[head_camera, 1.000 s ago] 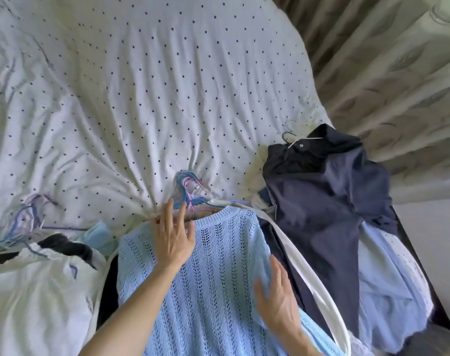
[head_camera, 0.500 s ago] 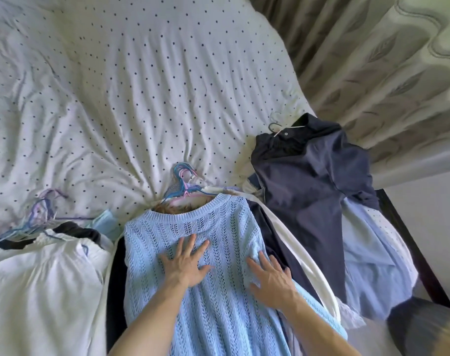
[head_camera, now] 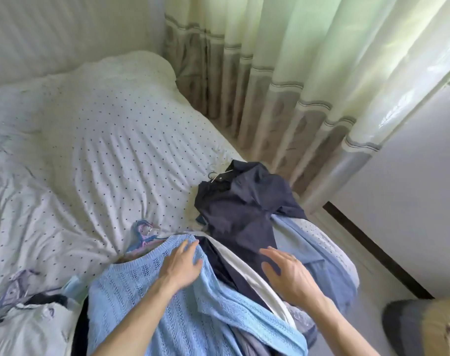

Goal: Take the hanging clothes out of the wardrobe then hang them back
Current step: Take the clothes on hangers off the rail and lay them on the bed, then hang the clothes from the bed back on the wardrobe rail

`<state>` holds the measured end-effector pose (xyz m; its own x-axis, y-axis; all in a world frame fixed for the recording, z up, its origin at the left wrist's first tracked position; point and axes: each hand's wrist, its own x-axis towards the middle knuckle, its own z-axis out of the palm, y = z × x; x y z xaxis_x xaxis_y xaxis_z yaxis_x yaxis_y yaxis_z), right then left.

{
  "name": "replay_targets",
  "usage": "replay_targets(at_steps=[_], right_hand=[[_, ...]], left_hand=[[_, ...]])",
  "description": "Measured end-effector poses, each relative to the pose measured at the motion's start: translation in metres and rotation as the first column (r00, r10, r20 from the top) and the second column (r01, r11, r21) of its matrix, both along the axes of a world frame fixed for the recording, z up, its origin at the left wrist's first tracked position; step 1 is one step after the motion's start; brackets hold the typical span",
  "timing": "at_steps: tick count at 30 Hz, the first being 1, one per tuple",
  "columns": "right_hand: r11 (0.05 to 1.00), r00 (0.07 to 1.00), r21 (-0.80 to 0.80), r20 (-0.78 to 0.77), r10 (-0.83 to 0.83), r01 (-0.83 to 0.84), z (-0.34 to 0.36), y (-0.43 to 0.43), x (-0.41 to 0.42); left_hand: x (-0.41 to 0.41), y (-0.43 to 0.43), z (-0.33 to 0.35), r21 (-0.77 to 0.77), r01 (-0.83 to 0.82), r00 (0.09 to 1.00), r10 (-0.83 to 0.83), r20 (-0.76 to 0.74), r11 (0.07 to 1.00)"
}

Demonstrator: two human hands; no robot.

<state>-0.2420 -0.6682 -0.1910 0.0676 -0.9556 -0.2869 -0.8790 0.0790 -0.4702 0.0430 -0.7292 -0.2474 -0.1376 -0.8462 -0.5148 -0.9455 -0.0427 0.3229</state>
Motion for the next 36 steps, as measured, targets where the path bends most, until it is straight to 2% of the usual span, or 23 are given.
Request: replay_targets(at_steps=[5,8,12,17,23,27,30,33,36], right_hand=[[0.980,0.998,-0.190,-0.001,-0.063,0.061,0.037,0.013,-0.071],[0.968,0.998,-0.244,0.016,-0.063,0.065,0.049,0.015,-0.103],[0.970,0.998,-0.235,0.013,-0.059,0.060,0.048,-0.004,-0.130],[0.986,0.998,-0.164,-0.052,-0.035,0.027,0.024,-0.046,-0.138],[0.997,0.992,0.068,-0.113,0.048,-0.040,-0.040,-0.116,-0.122],[0.971,0.974,0.208,-0.168,0.153,-0.117,-0.092,-0.183,-0.103],[0.971,0.940,0.173,-0.269,0.208,-0.165,-0.129,-0.219,-0.085],[0.946,0.915,0.291,-0.325,0.239,-0.144,-0.167,-0.240,-0.074],[0.915,0.888,0.373,-0.354,0.292,-0.152,-0.203,-0.232,-0.069]], left_hand=[[-0.069,-0.014,0.046,-0.158,-0.013,0.995,-0.003,-0.102,0.987],[-0.097,-0.019,0.052,-0.159,-0.072,0.989,0.050,-0.139,0.985],[-0.119,-0.032,0.045,-0.133,-0.072,0.994,0.060,-0.090,0.989],[-0.124,-0.070,0.025,-0.050,-0.107,0.994,0.105,-0.027,0.993],[-0.108,-0.151,-0.029,0.039,-0.179,0.983,0.178,0.042,0.983],[-0.091,-0.209,-0.069,0.097,-0.271,0.963,0.270,0.026,0.958],[-0.073,-0.253,-0.104,0.123,-0.381,0.923,0.384,0.008,0.916],[-0.064,-0.288,-0.131,0.192,-0.516,0.841,0.536,-0.072,0.835],[-0.064,-0.306,-0.154,0.291,-0.561,0.792,0.605,-0.086,0.775]])
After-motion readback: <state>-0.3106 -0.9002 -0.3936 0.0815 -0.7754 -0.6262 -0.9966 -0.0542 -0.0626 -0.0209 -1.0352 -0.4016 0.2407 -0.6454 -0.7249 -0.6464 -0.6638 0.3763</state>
